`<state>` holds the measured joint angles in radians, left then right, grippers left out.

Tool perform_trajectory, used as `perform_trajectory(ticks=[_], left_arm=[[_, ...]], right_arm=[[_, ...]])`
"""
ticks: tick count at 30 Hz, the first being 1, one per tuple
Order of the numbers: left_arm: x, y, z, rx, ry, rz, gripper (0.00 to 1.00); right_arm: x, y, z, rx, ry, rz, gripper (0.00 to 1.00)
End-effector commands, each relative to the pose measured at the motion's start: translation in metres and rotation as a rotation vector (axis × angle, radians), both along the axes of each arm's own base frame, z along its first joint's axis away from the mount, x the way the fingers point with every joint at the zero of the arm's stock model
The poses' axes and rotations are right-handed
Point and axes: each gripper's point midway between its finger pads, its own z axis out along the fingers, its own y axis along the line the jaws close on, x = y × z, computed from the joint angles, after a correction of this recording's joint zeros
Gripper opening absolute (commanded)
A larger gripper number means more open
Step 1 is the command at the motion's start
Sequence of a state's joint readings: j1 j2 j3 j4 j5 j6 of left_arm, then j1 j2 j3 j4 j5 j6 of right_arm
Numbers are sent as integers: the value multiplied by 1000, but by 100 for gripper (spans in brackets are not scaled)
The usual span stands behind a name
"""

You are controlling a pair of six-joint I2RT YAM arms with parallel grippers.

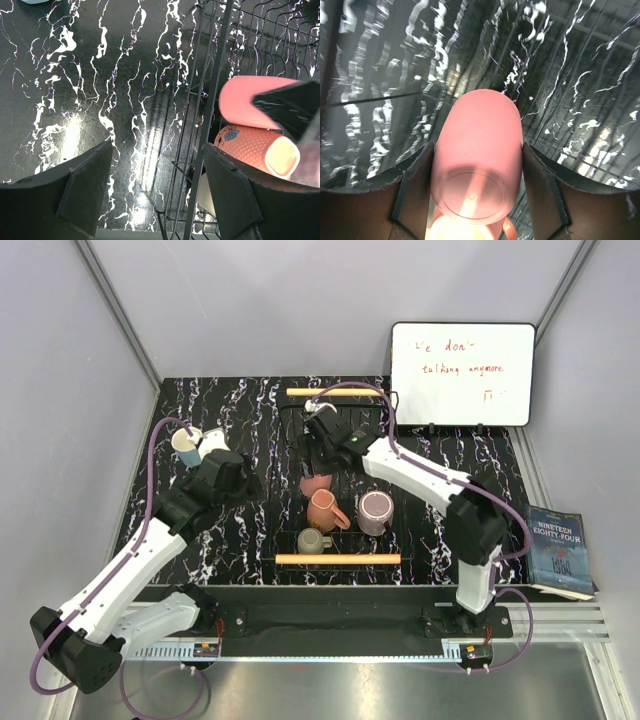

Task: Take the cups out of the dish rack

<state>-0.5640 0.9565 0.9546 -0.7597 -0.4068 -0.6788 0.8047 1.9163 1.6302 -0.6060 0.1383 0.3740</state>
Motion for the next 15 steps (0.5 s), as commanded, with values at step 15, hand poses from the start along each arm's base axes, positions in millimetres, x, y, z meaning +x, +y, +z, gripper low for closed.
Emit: perform_trajectory(ticks=[15], left_arm=[[31, -65, 105, -336, -380, -211, 78]], right_arm=[[-54, -40, 204, 569, -403, -19, 0]])
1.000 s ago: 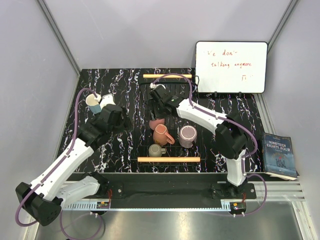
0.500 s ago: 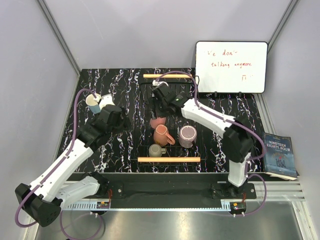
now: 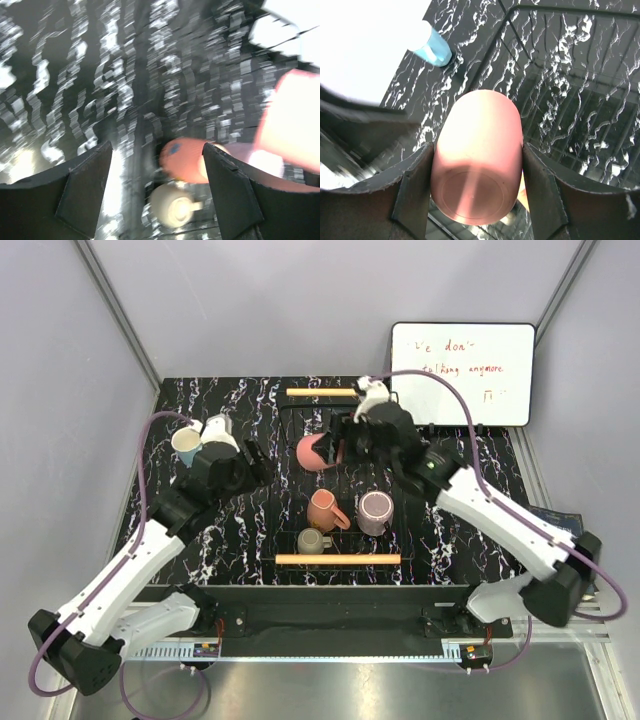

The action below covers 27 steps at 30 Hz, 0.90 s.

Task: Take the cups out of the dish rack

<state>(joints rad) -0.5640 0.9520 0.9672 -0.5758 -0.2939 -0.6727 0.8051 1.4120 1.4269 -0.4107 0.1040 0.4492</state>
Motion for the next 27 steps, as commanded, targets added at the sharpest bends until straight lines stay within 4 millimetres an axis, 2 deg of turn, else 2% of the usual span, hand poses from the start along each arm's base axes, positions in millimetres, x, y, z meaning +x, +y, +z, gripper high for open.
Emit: perform_trajectory(ticks=[1, 2, 3, 4, 5, 6, 7, 8, 9, 10, 11, 12, 14, 15, 18, 23, 27], left_arm=[[8, -31, 74, -200, -273, -125, 78], [11, -33, 88, -232, -330, -131, 79], [10, -35, 95, -251, -358, -140, 79], [10, -39, 97, -270, -372, -160, 79], [11, -43, 110, -310, -418, -171, 79], [9, -50, 110, -335, -424, -208, 79], [8, -55, 114, -366, -436, -225, 80], [7, -60, 125, -406, -482, -247, 80], [4, -65, 127, -432, -493, -279, 80], [3, -70, 120, -453, -482, -299, 80], [3, -73, 127, -481, -509, -315, 80], [2, -79, 123, -494, -497, -342, 80], [2, -86, 122, -537, -483, -374, 80], [0, -93, 118, -550, -466, -412, 80], [-6, -100, 127, -589, -487, -477, 80], [-15, -109, 143, -624, -520, -560, 80], [-19, -113, 146, -649, -519, -589, 80]], right_arm=[[-14, -15, 22, 180, -110, -1, 0], [-17, -18, 25, 212, -108, 6, 0], [-21, -23, 40, 273, -136, 19, 0], [-31, -18, 28, 313, -86, 77, 0], [-29, -29, 33, 357, -92, 69, 0], [-35, -26, 52, 452, -121, 117, 0], [-38, -28, 37, 470, -101, 129, 0], [-38, -37, 44, 508, -119, 129, 0], [-42, -37, 54, 571, -119, 170, 0], [-43, -39, 48, 592, -103, 180, 1], [-40, -45, 60, 640, -144, 191, 0], [-47, -41, 57, 671, -101, 240, 0], [-48, -40, 63, 712, -116, 276, 0], [-51, -39, 60, 729, -93, 297, 0], [-53, -38, 63, 773, -93, 328, 0], [-48, -32, 59, 792, -63, 339, 0], [-47, -26, 57, 803, -48, 370, 0]])
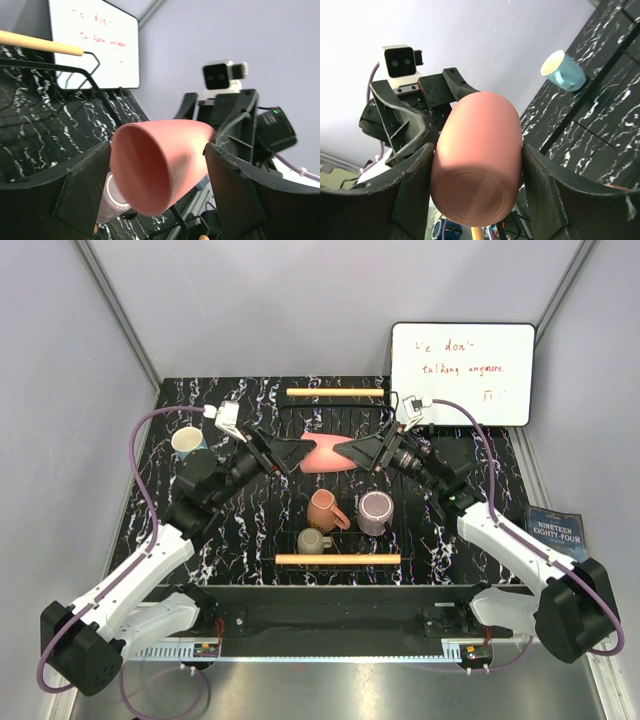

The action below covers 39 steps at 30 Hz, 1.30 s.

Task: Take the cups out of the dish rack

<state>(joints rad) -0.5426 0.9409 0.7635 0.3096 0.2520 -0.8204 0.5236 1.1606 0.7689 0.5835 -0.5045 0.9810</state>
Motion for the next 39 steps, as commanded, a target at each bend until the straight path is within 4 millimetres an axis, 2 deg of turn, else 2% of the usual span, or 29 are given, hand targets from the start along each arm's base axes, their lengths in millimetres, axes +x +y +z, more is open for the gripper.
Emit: perform_trajectory(ticks=[1, 6, 10, 11, 14, 21, 23, 25, 27, 29, 30, 33, 34, 35, 36, 37, 38, 39], left_arm=[[-13, -9, 33, -74, -95, -97, 80], [-24, -14, 31, -119, -89, -163, 78], [-31, -18, 27, -140, -82, -213, 65], [-34, -20, 25, -138, -77, -232, 57], [-39, -23, 21, -148, -74, -269, 49], [-42, -31, 21, -162, -68, -335, 42], [-42, -35, 20, -159, -57, -362, 36], [-43, -37, 20, -159, -58, -375, 21], [-41, -37, 17, -150, -45, -366, 0], [-43, -36, 17, -147, -51, -370, 0], [-46, -37, 21, -151, -73, -387, 0], [-48, -36, 23, -127, -68, -387, 0], [-47, -32, 29, -125, -80, -356, 0], [-43, -30, 21, -85, -58, -328, 0], [-42, -29, 21, -69, -60, -310, 0], [-41, -24, 33, -66, -86, -283, 0], [-39, -21, 28, -31, -81, -266, 0], [-40, -19, 32, -25, -98, -259, 0]], right_arm=[[-9, 5, 28, 81, -76, 73, 0], [-9, 5, 30, 82, -82, 73, 0], [-8, 5, 30, 83, -80, 72, 0], [-8, 5, 31, 83, -80, 72, 0], [-9, 6, 31, 85, -82, 87, 0], [-6, 15, 26, 90, -48, 137, 0], [-7, 16, 23, 78, -42, 152, 0], [-7, 15, 20, 66, -37, 141, 0], [-9, 14, 20, 57, -46, 139, 0], [-10, 13, 19, 39, -45, 136, 2], [-11, 13, 18, 26, -32, 132, 7], [-14, 10, 17, -11, -22, 126, 34], [-11, 8, 18, -26, -34, 100, 56], [-11, 6, 18, -38, -38, 87, 68], [-14, 2, 17, -60, -22, 72, 79], [-10, -2, 20, -81, -44, 31, 89], [-9, -4, 21, -97, -51, 12, 99], [-12, -9, 20, -121, -39, -6, 100]])
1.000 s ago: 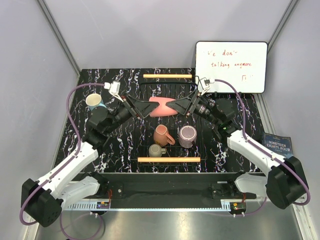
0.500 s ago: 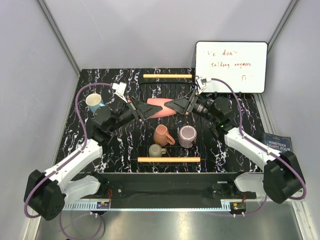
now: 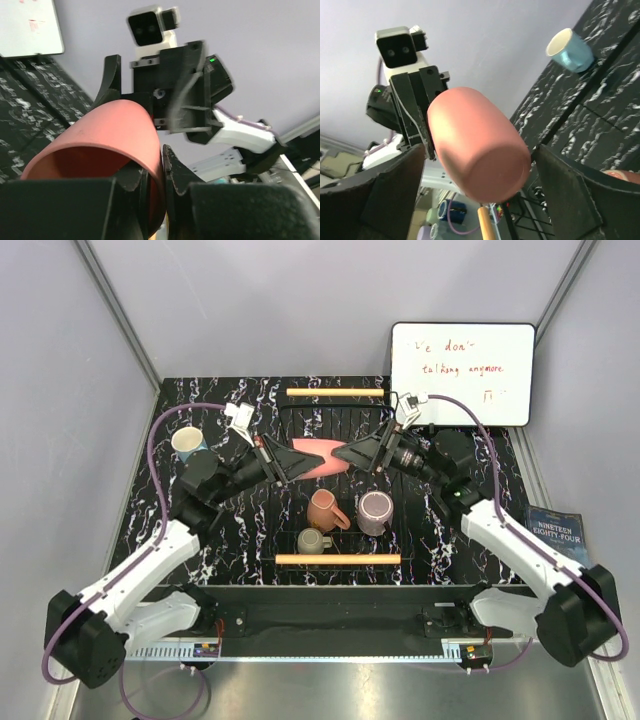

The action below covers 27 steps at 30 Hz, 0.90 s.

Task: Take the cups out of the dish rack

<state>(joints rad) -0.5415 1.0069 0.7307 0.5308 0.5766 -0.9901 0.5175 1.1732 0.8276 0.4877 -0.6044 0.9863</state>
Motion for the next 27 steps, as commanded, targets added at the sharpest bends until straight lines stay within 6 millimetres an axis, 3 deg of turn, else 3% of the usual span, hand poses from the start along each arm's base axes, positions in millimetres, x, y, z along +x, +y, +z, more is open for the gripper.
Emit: perform_trajectory(ticks=[1, 7, 9, 10, 11, 12, 13, 14, 15, 16, 17, 18, 19, 22, 25, 27], left_arm=[[4, 17, 29, 63, -128, 102, 0], [31, 55, 41, 134, -111, 284, 0], [43, 74, 42, 233, -72, 401, 0], [64, 92, 36, 284, -28, 530, 0], [70, 106, 15, 389, 42, 589, 0], [76, 120, 34, 402, 39, 665, 0], [93, 141, 23, 462, 94, 770, 0], [94, 155, 8, 547, 158, 819, 0], [97, 168, 17, 572, 170, 880, 0], [109, 190, 5, 654, 229, 991, 0], [105, 204, -15, 767, 294, 1018, 0], [107, 212, -17, 812, 308, 1052, 0], [112, 227, -31, 882, 349, 1103, 0], [114, 251, -67, 996, 428, 1166, 0], [129, 257, -98, 1032, 506, 1148, 0], [139, 254, -108, 1036, 529, 1129, 0]], right_arm=[[1, -20, 27, -97, -120, -127, 100], [1, -51, 49, -162, -177, -297, 100], [1, -60, 40, -202, -145, -343, 100], [7, -67, 39, -221, -140, -391, 100], [8, -70, 36, -237, -130, -407, 100], [10, -73, 25, -274, -105, -418, 100], [13, -77, 21, -290, -89, -446, 100], [14, -78, 16, -306, -75, -454, 100], [15, -79, 7, -331, -53, -458, 100], [17, -83, 2, -347, -41, -478, 100], [19, -84, -5, -364, -22, -486, 100], [20, -85, -10, -382, -12, -490, 100], [21, -86, -15, -395, -4, -495, 100], [23, -87, -27, -415, 24, -498, 100], [25, -82, -35, -430, 42, -475, 100], [28, -78, -41, -444, 51, -460, 100]])
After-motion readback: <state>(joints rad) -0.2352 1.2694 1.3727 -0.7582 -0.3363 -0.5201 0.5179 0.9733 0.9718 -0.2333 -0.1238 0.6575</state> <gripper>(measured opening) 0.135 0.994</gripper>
